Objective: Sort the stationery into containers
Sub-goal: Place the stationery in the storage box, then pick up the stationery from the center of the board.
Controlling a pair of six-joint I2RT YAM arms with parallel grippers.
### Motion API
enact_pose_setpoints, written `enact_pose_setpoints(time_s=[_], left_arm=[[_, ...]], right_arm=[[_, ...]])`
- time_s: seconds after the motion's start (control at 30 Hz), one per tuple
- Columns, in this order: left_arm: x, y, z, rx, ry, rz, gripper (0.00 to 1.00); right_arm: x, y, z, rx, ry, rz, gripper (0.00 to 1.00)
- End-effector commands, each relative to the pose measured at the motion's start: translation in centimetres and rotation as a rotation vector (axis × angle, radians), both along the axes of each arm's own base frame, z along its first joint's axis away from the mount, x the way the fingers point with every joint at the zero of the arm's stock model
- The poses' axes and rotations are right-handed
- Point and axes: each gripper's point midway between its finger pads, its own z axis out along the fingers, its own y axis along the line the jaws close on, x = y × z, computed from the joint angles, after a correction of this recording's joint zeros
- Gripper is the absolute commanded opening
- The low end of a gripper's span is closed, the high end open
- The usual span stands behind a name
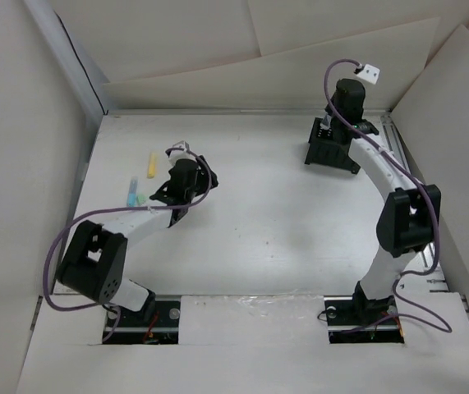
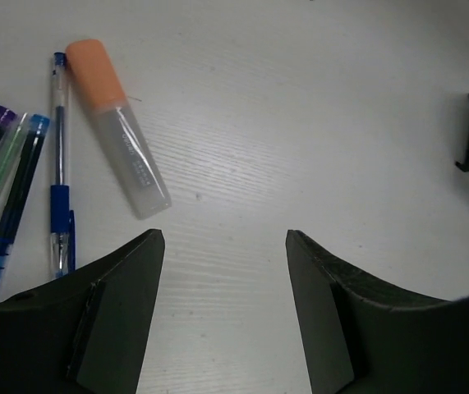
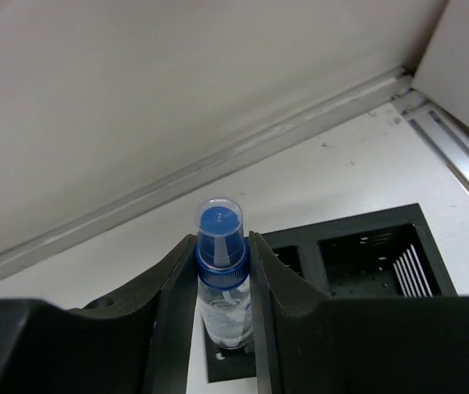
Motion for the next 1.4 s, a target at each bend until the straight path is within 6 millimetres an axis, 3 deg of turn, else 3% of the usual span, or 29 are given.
enact_pose_setpoints(time_s=[0.0,0.13,0.17,0.2,0.43,0.53,0.63,0.67,0.8,0.93,1.0,1.03,1.13,1.37], left_arm=[[1.2,1.3,-0.6,0.054,0.051,0.103,0.58],[1.7,1.3,-1.7,0.064,0.07,0.119,0.58],[1.6,1.3,-2.9,0.079,0.095,0.118,0.58],[2.2,1.0,-2.5,0.066,0.088,0.123,0.58],[3.1,0.6,-3.8,0.081,0.114,0.123,0.58],[3.0,1.5,-4.4,0.103,0.137,0.174,0.53],[3.3,2.4,-4.2,0.119,0.122,0.228,0.53],[3.3,2.6,-4.8,0.132,0.131,0.237,0.53],[3.9,3.0,-6.1,0.184,0.169,0.266,0.53],[4.2,3.5,-7.0,0.221,0.188,0.291,0.53],[4.4,3.4,-7.6,0.228,0.198,0.29,0.55],[4.4,3.3,-7.4,0.229,0.199,0.29,0.55],[4.8,3.3,-7.7,0.233,0.206,0.302,0.57],[4.9,3.4,-9.0,0.259,0.231,0.308,0.55]], right_arm=[[0.2,-2.3,1.3,-0.071,-0.011,-0.121,0.07],[0.5,-2.9,-1.1,-0.091,0.034,-0.159,0.07],[0.4,-3.2,-1.0,-0.103,0.038,-0.175,0.07],[0.8,-3.3,-2.5,-0.113,0.065,-0.184,0.07],[0.8,-2.8,-4.4,-0.128,0.098,-0.207,0.09],[0.8,-2.6,-5.0,-0.11,0.101,-0.203,0.19],[0.8,-2.2,-5.5,-0.091,0.105,-0.184,0.34],[0.8,-2.1,-6.0,-0.091,0.116,-0.175,0.44],[0.0,-1.5,-4.4,-0.073,0.084,-0.158,0.66],[-1.1,-1.2,-2.0,-0.053,0.051,-0.123,0.77],[-1.9,-1.2,-1.8,-0.044,0.061,-0.117,0.77],[-2.7,-1.4,-0.5,-0.029,0.037,-0.119,0.77],[-4.7,-0.9,0.5,0.017,0.012,-0.077,0.77],[-7.9,1.5,-0.6,0.104,0.02,0.035,0.76]])
